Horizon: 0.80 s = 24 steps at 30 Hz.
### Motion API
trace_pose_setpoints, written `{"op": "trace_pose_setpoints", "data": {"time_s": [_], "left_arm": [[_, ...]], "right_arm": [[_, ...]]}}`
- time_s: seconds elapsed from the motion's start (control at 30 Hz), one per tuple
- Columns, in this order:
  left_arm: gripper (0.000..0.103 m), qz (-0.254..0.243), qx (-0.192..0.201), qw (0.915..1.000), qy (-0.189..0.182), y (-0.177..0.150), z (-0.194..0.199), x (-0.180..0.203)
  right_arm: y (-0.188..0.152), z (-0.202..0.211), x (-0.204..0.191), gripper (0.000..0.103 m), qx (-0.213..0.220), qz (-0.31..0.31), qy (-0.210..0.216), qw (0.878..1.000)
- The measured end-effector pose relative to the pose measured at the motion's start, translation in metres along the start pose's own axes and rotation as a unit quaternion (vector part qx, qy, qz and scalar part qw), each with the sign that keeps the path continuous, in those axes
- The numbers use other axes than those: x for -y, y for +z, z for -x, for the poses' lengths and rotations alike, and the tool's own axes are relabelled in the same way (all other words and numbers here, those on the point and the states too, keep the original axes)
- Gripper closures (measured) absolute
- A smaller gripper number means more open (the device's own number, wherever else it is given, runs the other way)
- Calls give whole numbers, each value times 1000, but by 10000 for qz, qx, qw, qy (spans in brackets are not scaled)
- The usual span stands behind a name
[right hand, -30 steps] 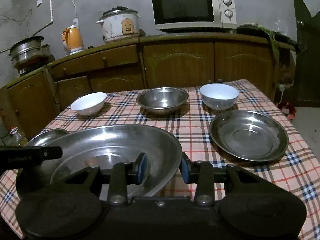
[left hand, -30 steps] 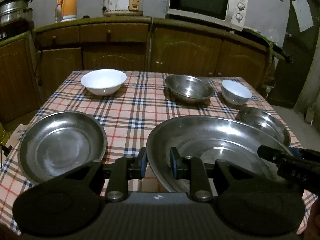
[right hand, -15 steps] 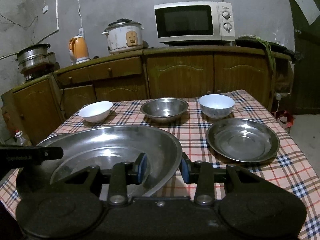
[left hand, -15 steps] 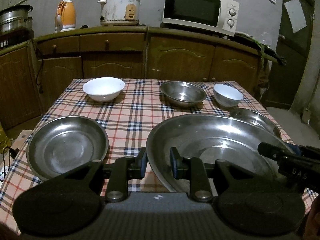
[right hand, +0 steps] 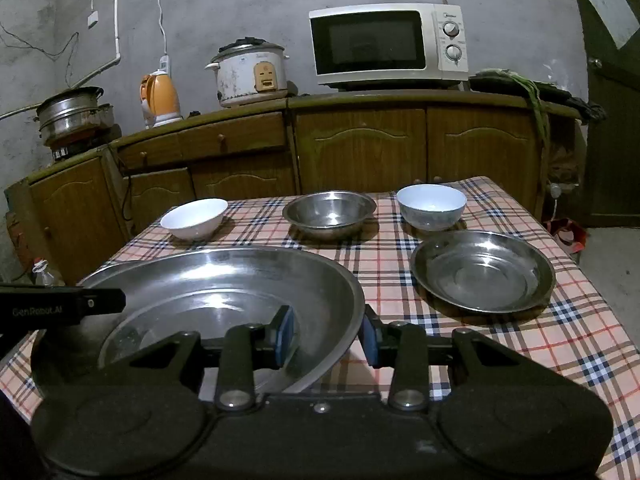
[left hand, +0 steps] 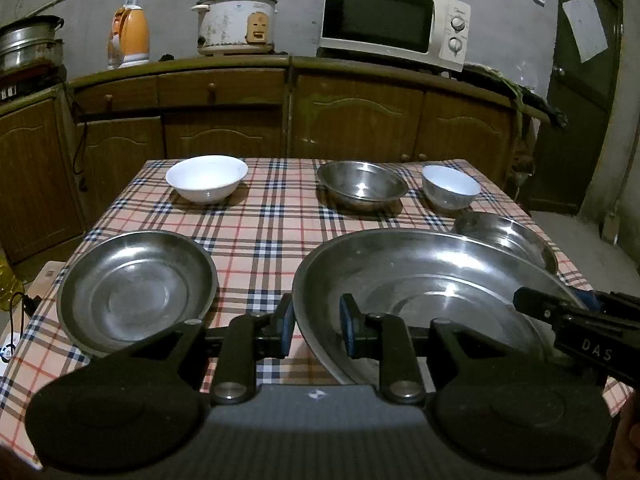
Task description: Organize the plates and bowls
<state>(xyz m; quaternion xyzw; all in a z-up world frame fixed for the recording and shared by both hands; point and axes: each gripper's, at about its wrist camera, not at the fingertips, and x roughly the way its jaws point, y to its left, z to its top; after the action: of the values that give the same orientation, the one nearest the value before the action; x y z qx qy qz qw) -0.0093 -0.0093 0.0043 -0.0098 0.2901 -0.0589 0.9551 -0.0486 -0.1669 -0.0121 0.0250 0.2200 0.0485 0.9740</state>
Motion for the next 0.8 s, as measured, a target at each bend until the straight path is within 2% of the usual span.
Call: {"op": "trace_pose_setpoints", "data": {"time_s": [0.8], "left_arm": [[78,-82,-220,9997,4,-11,-12,4]], "right_arm": [[-15,-7,6,58,-203,20,-71,9998]]}}
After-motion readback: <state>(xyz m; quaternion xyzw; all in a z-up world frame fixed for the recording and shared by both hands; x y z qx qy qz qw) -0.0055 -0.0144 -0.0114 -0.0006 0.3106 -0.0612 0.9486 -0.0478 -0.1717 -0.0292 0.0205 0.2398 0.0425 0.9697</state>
